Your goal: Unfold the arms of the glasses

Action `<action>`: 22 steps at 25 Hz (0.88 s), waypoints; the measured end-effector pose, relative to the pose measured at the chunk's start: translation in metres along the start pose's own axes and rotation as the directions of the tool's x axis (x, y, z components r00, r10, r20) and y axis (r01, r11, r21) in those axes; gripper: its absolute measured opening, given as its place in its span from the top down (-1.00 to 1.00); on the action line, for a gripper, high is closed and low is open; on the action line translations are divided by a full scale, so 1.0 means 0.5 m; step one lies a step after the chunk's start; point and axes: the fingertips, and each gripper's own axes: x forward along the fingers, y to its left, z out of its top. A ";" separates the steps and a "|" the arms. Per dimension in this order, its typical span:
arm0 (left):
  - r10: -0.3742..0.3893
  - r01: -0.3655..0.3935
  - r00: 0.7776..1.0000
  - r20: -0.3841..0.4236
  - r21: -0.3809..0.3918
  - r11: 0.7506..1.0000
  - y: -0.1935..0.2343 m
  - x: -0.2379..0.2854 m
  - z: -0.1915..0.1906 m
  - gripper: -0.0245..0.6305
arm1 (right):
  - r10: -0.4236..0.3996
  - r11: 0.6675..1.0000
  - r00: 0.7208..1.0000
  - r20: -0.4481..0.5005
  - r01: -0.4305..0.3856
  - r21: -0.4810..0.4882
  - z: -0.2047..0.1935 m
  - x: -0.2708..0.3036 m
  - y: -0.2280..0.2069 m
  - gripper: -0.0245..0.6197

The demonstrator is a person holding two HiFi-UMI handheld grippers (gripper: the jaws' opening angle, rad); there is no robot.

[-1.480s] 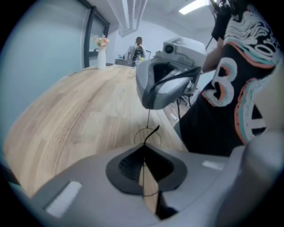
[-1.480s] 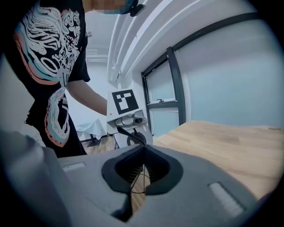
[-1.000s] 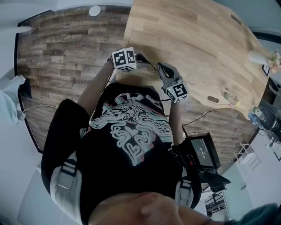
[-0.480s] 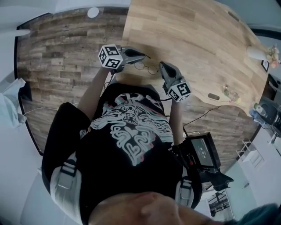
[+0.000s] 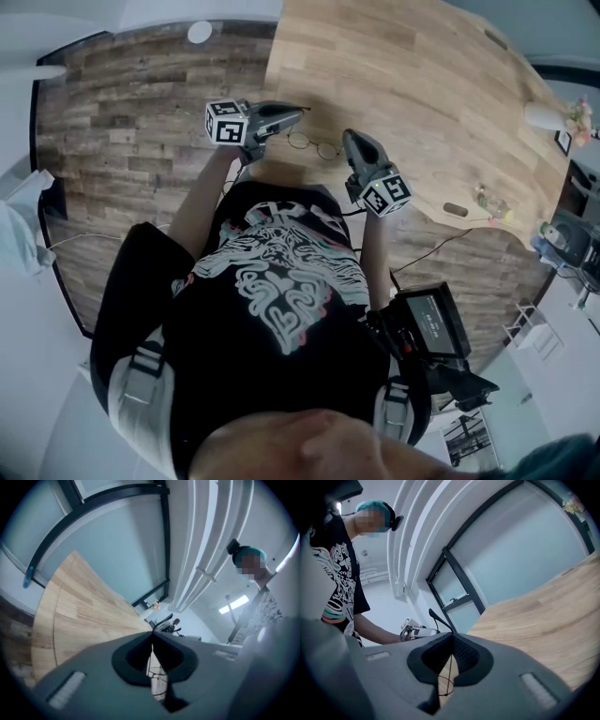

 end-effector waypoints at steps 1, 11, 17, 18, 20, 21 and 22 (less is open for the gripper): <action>0.003 -0.003 1.000 0.011 -0.014 1.000 0.001 -0.004 0.000 0.94 | 0.003 1.000 1.000 -0.003 -0.003 0.007 0.001 0.002 0.002 0.93; 0.046 -0.036 0.997 0.066 -0.141 0.989 0.022 -0.021 -0.010 0.94 | -0.008 0.997 0.999 -0.048 0.011 0.072 -0.018 0.016 -0.009 0.93; 0.053 -0.041 0.996 0.074 -0.160 0.986 0.026 -0.021 -0.014 0.94 | -0.032 0.997 0.997 -0.071 0.037 0.071 -0.024 0.018 -0.014 0.93; 0.053 -0.041 0.996 0.075 -0.162 0.986 0.027 -0.021 -0.014 0.94 | -0.035 0.997 0.997 -0.073 0.040 0.070 -0.023 0.018 -0.014 0.93; 0.055 -0.042 0.996 0.075 -0.167 0.985 0.028 -0.020 -0.013 0.94 | -0.040 0.996 0.996 -0.073 0.046 0.074 -0.022 0.018 -0.017 0.93; 0.056 -0.043 0.996 0.075 -0.170 0.985 0.029 -0.019 -0.013 0.94 | -0.044 0.996 0.996 -0.073 0.050 0.077 -0.022 0.017 -0.019 0.93; 0.056 -0.043 0.996 0.074 -0.170 0.984 0.031 -0.019 -0.014 0.94 | -0.046 0.995 0.996 -0.073 0.052 0.080 -0.023 0.017 -0.021 0.93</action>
